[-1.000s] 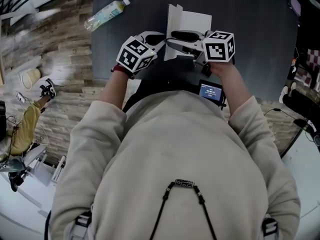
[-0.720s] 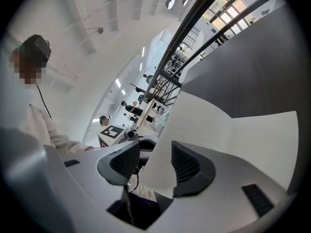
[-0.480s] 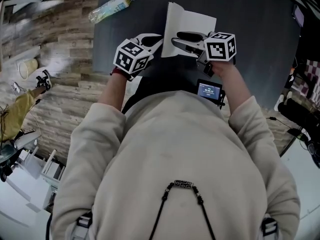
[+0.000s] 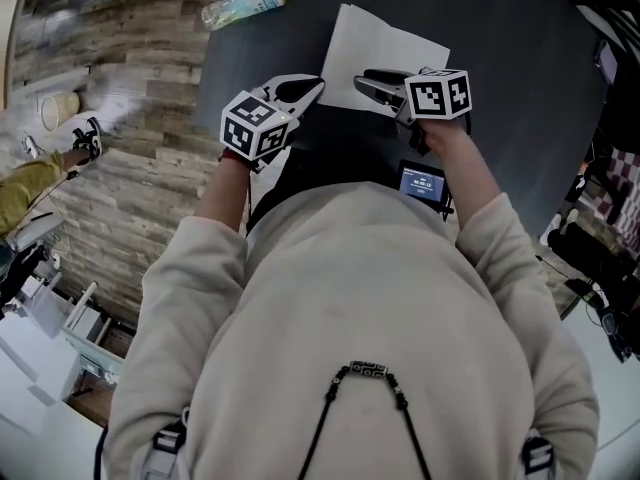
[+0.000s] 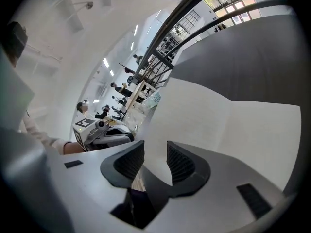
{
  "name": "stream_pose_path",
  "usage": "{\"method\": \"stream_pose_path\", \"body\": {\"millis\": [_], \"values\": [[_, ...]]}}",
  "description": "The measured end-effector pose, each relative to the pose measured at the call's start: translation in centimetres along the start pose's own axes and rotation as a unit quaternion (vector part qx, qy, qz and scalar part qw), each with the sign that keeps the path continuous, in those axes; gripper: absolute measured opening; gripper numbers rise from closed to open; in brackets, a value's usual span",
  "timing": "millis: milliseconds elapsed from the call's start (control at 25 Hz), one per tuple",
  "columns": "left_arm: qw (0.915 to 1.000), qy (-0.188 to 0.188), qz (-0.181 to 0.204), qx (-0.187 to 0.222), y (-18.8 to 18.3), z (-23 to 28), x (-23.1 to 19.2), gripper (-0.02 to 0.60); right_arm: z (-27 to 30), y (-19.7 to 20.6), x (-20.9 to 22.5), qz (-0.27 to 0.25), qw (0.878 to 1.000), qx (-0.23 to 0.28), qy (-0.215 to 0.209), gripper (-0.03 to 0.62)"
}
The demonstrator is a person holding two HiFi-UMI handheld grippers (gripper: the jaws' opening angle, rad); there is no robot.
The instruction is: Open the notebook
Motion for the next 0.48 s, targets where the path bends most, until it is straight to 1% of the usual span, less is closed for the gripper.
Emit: {"method": "stream_pose_path", "body": {"millis": [120,200,280,360,480], "values": [[0.9996,-0.014,-0.023,0.008,1.3,-1.8,-0.5,0.002,0.1,0.8,0.0,0.0,1.0,-0.008,-0.002,0.133],[0.9985,-0.025,-0.046,0.011,2.6,-2.9,-1.0,0.002,0.3,1.7,0.1,-0.006,1.0,-0.023,0.004,0.074],[0.9969,-0.035,-0.071,0.009,4.3,-3.4,-1.7,0.002,0.6,2.6,0.7,-0.011,0.999,-0.038,0.013,0.039],[0.9956,-0.043,-0.083,0.004,5.7,-3.6,-2.2,0.002,0.9,3.2,1.6,-0.01,0.999,-0.049,0.02,0.031],[0.9944,-0.058,-0.088,-0.003,7.0,-4.2,-2.5,0.002,0.9,3.7,1.5,-0.01,0.999,-0.05,0.016,0.02]]}}
Point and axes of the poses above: the fingertips, and each gripper's own axes: z forward along the fingers, x to its right, y out of its underside, the point moved 1 cm from there along -z, backward along the fingers, and after that the axes turned 13 degrees about -x, right-handed, at the moved point
